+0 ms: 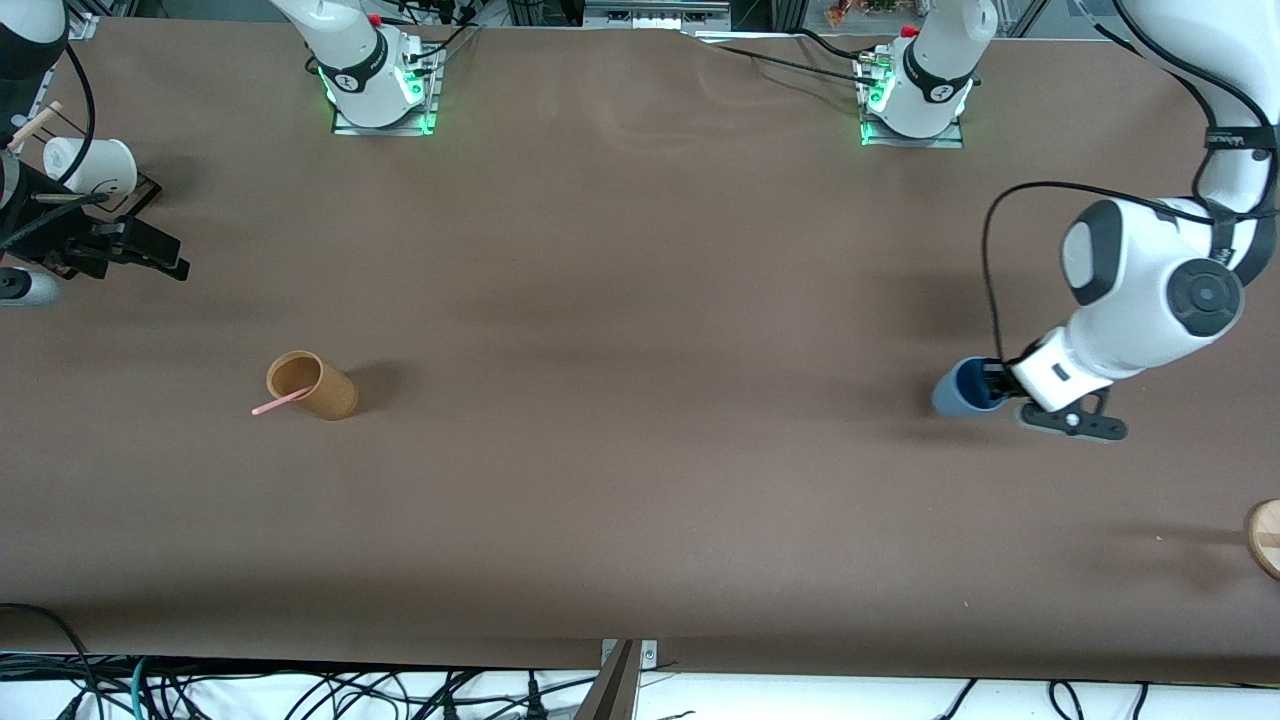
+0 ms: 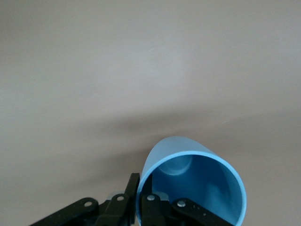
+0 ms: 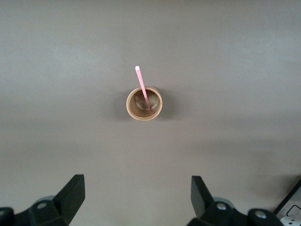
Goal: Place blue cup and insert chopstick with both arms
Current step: 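Carry the blue cup with the left gripper to the table center, then set down the blue cup while the right gripper reaches the wooden cup, then grasp the pink chopstick with the right gripper while the left gripper retracts, then lift the pink chopstick and carry it over the blue cup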
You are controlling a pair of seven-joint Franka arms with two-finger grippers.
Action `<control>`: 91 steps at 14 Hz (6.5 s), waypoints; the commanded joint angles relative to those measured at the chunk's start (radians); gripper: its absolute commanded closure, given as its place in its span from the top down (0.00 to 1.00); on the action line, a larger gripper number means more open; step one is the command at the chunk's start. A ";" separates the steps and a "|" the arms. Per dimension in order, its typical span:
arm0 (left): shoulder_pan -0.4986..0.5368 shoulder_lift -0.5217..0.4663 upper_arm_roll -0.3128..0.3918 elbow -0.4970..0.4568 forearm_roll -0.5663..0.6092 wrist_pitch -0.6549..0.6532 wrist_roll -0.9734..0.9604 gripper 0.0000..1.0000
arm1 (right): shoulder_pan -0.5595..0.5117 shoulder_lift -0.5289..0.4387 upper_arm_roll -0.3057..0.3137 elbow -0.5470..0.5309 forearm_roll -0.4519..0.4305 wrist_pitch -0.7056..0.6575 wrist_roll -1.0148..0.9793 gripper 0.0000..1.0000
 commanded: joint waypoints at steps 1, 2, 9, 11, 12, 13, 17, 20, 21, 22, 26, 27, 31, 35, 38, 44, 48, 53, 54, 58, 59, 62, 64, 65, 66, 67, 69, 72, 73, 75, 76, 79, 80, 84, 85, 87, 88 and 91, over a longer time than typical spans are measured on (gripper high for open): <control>-0.120 0.015 -0.002 0.088 -0.009 -0.067 -0.178 0.00 | -0.006 0.008 0.004 0.028 0.002 -0.021 -0.011 1.00; -0.167 0.023 -0.002 0.114 -0.009 -0.081 -0.242 0.00 | -0.006 0.008 0.004 0.028 0.002 -0.021 -0.011 1.00; -0.499 0.265 0.009 0.464 -0.009 -0.182 -0.540 0.00 | -0.006 0.008 0.004 0.028 0.002 -0.021 -0.011 1.00; -0.548 0.343 0.009 0.545 -0.012 -0.187 -0.592 0.00 | -0.006 0.008 0.004 0.028 0.002 -0.021 -0.011 1.00; -0.567 0.377 0.009 0.587 -0.014 -0.187 -0.620 0.00 | -0.006 0.008 0.004 0.028 0.002 -0.021 -0.011 1.00; -0.586 0.401 0.009 0.617 -0.014 -0.187 -0.648 0.00 | -0.006 0.008 0.004 0.028 0.002 -0.021 -0.011 1.00; -0.649 0.486 0.009 0.713 -0.014 -0.183 -0.793 0.00 | -0.006 0.008 0.004 0.028 0.002 -0.021 -0.011 1.00; -0.688 0.573 0.010 0.792 -0.012 -0.176 -0.884 0.00 | -0.006 0.008 0.004 0.028 0.002 -0.021 -0.011 1.00; -0.696 0.592 0.012 0.800 -0.011 -0.176 -0.892 0.00 | -0.006 0.008 0.003 0.026 0.000 -0.021 -0.011 1.00; -0.699 0.600 0.012 0.802 -0.011 -0.174 -0.895 0.00 | -0.006 0.008 0.004 0.026 0.000 -0.023 -0.011 1.00; -0.702 0.623 0.015 0.800 -0.008 -0.160 -0.930 0.00 | -0.006 0.008 0.003 0.028 0.000 -0.023 -0.009 1.00; -0.702 0.629 0.015 0.800 -0.008 -0.157 -0.930 0.00 | -0.006 0.008 0.003 0.026 0.000 -0.023 -0.011 1.00; -0.700 0.635 0.013 0.799 -0.011 -0.136 -0.962 0.48 | -0.006 0.008 0.004 0.026 0.000 -0.023 -0.006 1.00; -0.699 0.604 0.009 0.800 -0.012 -0.144 -0.975 1.00 | -0.005 0.008 0.004 0.028 0.002 -0.024 -0.008 1.00; -0.677 0.569 0.009 0.800 -0.016 -0.160 -0.972 1.00 | -0.003 0.008 0.004 0.023 0.002 -0.024 0.006 1.00; -0.602 0.439 0.012 0.791 -0.016 -0.177 -0.969 1.00 | 0.061 0.083 0.008 0.005 -0.004 0.048 0.009 1.00; -0.518 0.347 0.006 0.783 -0.017 -0.185 -0.965 1.00 | 0.069 0.204 0.004 -0.058 -0.027 0.245 0.009 1.00; -0.424 0.284 0.004 0.771 -0.026 -0.277 -0.808 1.00 | 0.066 0.308 -0.002 -0.144 -0.038 0.514 -0.012 1.00; -0.398 0.268 0.004 0.759 -0.026 -0.295 -0.748 1.00 | 0.064 0.307 -0.002 -0.183 -0.047 0.551 -0.020 1.00; -0.260 0.180 0.003 0.672 -0.028 -0.346 -0.558 1.00 | 0.066 0.302 -0.002 -0.241 -0.113 0.631 -0.044 0.78; -0.236 0.163 0.004 0.668 -0.028 -0.373 -0.500 1.00 | 0.064 0.304 -0.002 -0.241 -0.116 0.632 -0.046 0.70; -0.142 0.124 0.003 0.668 -0.028 -0.446 -0.395 1.00 | 0.066 0.304 -0.002 -0.248 -0.115 0.631 -0.048 0.48; -0.070 0.101 -0.005 0.667 -0.028 -0.493 -0.293 1.00 | 0.064 0.307 -0.002 -0.248 -0.115 0.632 -0.048 0.41; -0.035 0.084 -0.011 0.665 -0.028 -0.512 -0.257 1.00 | 0.064 0.307 -0.002 -0.248 -0.115 0.634 -0.048 0.37; -0.001 0.066 -0.017 0.662 -0.028 -0.535 -0.240 1.00 | 0.064 0.307 -0.002 -0.248 -0.115 0.634 -0.058 0.31; 0.025 0.051 -0.019 0.662 -0.028 -0.558 -0.237 1.00 | 0.064 0.307 -0.002 -0.250 -0.115 0.632 -0.077 0.27; 0.073 0.028 -0.027 0.662 -0.032 -0.619 -0.217 1.00 | 0.060 0.308 -0.003 -0.250 -0.115 0.634 -0.097 0.20; 0.108 -0.032 -0.027 0.630 -0.045 -0.688 -0.163 1.00 | 0.060 0.313 -0.003 -0.248 -0.115 0.634 -0.097 0.00; 0.108 -0.057 -0.025 0.613 -0.045 -0.709 -0.163 1.00 | 0.060 0.311 -0.003 -0.245 -0.115 0.629 -0.097 0.00; 0.108 -0.094 -0.024 0.596 -0.045 -0.739 -0.163 1.00 | 0.060 0.295 -0.002 -0.238 -0.113 0.626 -0.100 0.00; 0.108 -0.107 -0.024 0.589 -0.045 -0.746 -0.163 1.00 | 0.060 0.273 -0.002 -0.222 -0.113 0.604 -0.100 0.00; 0.082 -0.161 -0.027 0.536 -0.020 -0.743 -0.163 1.00 | 0.061 0.233 0.006 -0.111 -0.098 0.411 -0.084 0.00; 0.067 -0.173 -0.027 0.523 -0.011 -0.743 -0.163 1.00 | 0.066 0.223 0.008 -0.056 -0.095 0.331 -0.065 0.00; 0.074 -0.236 -0.027 0.455 -0.049 -0.733 -0.174 1.00 | 0.074 0.216 0.116 0.158 -0.092 0.079 0.168 0.00; 0.074 -0.241 -0.027 0.443 -0.049 -0.725 -0.160 1.00 | 0.086 0.218 0.153 0.172 -0.095 0.070 0.249 0.00; 0.065 -0.281 -0.025 0.393 -0.046 -0.701 -0.159 1.00 | 0.136 0.219 0.214 0.175 -0.110 0.083 0.392 0.00; 0.064 -0.307 -0.025 0.353 -0.046 -0.675 -0.159 1.00 | 0.190 0.228 0.216 0.177 -0.121 0.120 0.481 0.00; 0.071 -0.287 -0.025 0.361 -0.046 -0.679 -0.157 1.00 | 0.348 0.291 0.216 0.178 -0.199 0.245 0.737 0.00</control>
